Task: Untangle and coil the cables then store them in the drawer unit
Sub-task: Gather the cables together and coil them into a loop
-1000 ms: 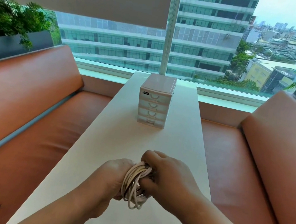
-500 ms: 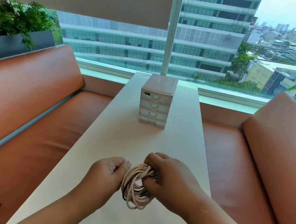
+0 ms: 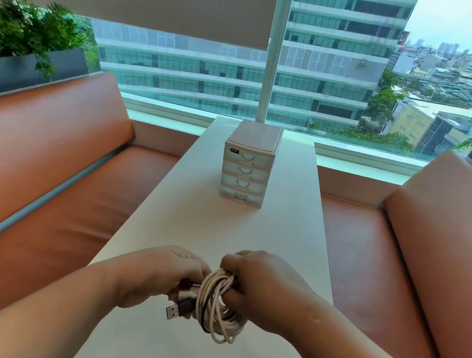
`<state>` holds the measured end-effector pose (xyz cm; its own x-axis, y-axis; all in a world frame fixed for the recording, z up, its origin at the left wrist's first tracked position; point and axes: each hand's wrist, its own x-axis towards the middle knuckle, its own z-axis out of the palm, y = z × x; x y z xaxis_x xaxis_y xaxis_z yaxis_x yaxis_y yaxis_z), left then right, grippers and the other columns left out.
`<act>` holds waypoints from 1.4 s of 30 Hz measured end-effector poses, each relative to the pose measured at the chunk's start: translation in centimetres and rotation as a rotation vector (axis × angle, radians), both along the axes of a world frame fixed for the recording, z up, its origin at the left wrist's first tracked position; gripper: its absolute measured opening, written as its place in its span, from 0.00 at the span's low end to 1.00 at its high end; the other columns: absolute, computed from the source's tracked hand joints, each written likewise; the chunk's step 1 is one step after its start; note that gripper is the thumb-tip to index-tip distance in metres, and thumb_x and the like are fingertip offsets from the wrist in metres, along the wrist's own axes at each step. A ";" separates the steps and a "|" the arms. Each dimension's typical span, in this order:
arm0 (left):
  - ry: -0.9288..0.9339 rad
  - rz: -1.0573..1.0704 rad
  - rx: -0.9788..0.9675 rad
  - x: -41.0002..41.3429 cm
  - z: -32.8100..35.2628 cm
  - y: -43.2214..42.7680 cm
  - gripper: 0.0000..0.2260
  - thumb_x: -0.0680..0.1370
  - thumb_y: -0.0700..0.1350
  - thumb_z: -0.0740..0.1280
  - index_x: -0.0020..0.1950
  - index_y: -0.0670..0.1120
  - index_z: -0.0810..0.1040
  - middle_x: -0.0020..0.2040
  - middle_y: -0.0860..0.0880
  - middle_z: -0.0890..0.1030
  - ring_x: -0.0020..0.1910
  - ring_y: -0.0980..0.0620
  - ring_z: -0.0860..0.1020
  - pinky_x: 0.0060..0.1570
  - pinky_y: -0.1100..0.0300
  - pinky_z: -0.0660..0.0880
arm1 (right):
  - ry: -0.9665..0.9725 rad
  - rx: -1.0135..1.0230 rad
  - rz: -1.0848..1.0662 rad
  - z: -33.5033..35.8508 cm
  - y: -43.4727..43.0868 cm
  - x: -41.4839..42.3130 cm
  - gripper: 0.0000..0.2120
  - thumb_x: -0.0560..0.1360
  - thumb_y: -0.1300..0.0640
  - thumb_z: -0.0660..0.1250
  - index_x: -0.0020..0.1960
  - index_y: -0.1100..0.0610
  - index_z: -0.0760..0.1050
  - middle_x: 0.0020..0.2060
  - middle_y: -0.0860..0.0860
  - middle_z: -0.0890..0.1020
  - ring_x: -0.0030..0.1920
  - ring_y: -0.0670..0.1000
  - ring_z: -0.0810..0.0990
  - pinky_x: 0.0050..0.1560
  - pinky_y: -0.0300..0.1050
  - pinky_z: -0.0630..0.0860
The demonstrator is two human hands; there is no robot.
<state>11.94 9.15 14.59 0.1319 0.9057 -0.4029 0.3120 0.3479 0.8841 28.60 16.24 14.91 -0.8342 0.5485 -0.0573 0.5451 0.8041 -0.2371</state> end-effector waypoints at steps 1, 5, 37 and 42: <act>-0.015 0.042 -0.026 -0.1 -0.2 0.3 0.08 0.68 0.43 0.61 0.35 0.41 0.78 0.28 0.49 0.75 0.28 0.53 0.71 0.31 0.63 0.68 | -0.007 0.010 0.007 0.1 0.0 -0.1 0.07 0.72 0.53 0.63 0.49 0.52 0.74 0.45 0.51 0.78 0.46 0.56 0.76 0.44 0.48 0.73; -0.054 0.071 -0.227 1.6 -0.8 1.1 0.10 0.68 0.50 0.64 0.32 0.45 0.79 0.28 0.50 0.78 0.26 0.53 0.74 0.29 0.64 0.70 | -0.085 0.069 0.027 0.3 0.2 -0.6 0.10 0.73 0.53 0.62 0.52 0.53 0.75 0.47 0.53 0.79 0.48 0.58 0.78 0.44 0.48 0.73; 0.353 0.387 0.606 0.6 -3.0 -0.2 0.18 0.65 0.60 0.59 0.36 0.45 0.74 0.29 0.52 0.73 0.30 0.57 0.70 0.32 0.61 0.68 | 0.146 0.222 0.061 -0.6 1.9 3.2 0.20 0.78 0.36 0.44 0.38 0.49 0.60 0.26 0.46 0.63 0.31 0.53 0.66 0.29 0.47 0.59; -0.007 0.306 0.494 1.5 -2.2 -0.5 0.19 0.65 0.57 0.65 0.44 0.43 0.80 0.32 0.52 0.75 0.32 0.54 0.72 0.35 0.56 0.71 | 0.261 0.243 0.074 -2.4 3.2 4.1 0.21 0.79 0.35 0.43 0.37 0.48 0.58 0.25 0.44 0.65 0.26 0.49 0.61 0.27 0.42 0.61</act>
<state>13.39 8.70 12.37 -0.1643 0.9834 0.0776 0.2559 -0.0335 0.9661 32.70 19.39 12.48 -0.8416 0.4576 0.2870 0.4297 0.8891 -0.1577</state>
